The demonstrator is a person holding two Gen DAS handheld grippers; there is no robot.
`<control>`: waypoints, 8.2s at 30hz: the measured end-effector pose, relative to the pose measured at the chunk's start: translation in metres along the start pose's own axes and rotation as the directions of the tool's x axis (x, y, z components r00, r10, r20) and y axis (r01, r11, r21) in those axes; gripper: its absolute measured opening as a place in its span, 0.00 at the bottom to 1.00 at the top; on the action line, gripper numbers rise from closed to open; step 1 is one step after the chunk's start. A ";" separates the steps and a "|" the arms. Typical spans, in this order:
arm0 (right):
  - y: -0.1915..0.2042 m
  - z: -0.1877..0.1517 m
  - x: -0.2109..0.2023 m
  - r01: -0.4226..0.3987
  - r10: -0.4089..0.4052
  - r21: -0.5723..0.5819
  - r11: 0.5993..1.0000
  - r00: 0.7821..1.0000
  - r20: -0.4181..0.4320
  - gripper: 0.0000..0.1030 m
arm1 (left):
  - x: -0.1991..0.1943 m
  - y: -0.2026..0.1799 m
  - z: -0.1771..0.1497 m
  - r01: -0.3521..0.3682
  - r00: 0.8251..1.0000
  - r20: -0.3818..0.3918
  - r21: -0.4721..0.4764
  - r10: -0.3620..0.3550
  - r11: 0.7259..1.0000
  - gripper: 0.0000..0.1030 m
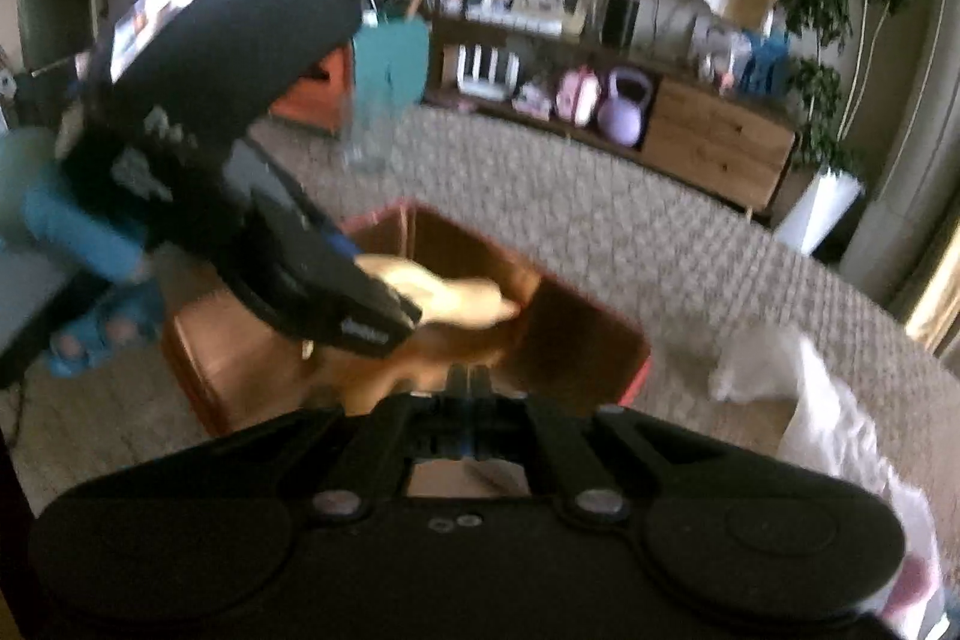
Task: Organize soft objects
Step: 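Carry the yellow duck with the left tool into the red tin box, then open the left tool to release the duck in the tin, then move the left tool to the white gauze cloth and grasp it, then lift the gauze with the left tool and carry it over the tin, then lower the gauze into the tin and open the left tool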
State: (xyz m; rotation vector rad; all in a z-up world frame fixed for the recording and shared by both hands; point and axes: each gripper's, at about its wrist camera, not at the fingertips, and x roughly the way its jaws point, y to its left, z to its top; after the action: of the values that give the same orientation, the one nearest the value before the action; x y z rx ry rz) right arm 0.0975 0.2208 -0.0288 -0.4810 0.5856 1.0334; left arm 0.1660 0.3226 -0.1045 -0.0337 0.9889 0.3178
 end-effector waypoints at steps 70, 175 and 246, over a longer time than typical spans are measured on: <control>-0.153 -0.172 -0.271 0.324 -0.355 0.347 0.880 0.934 0.028 0.99 | -0.141 -0.185 0.042 0.332 0.890 0.343 -0.034 -0.301 0.943 1.00; -0.086 -0.008 -0.250 0.098 -0.174 0.261 0.960 0.942 0.285 0.07 | -0.199 -0.003 0.043 0.243 0.921 0.336 -0.102 -0.196 0.965 0.03; -0.019 -0.025 -0.108 -0.090 0.076 0.235 0.968 0.995 0.067 0.82 | -0.106 0.002 -0.037 0.231 0.972 0.071 -0.146 -0.222 0.962 0.72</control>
State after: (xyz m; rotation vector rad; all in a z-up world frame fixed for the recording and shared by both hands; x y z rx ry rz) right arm 0.0677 0.1268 0.0247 -0.2157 0.6733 1.0375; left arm 0.0818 0.2922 -0.0375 -0.2755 0.8950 0.1825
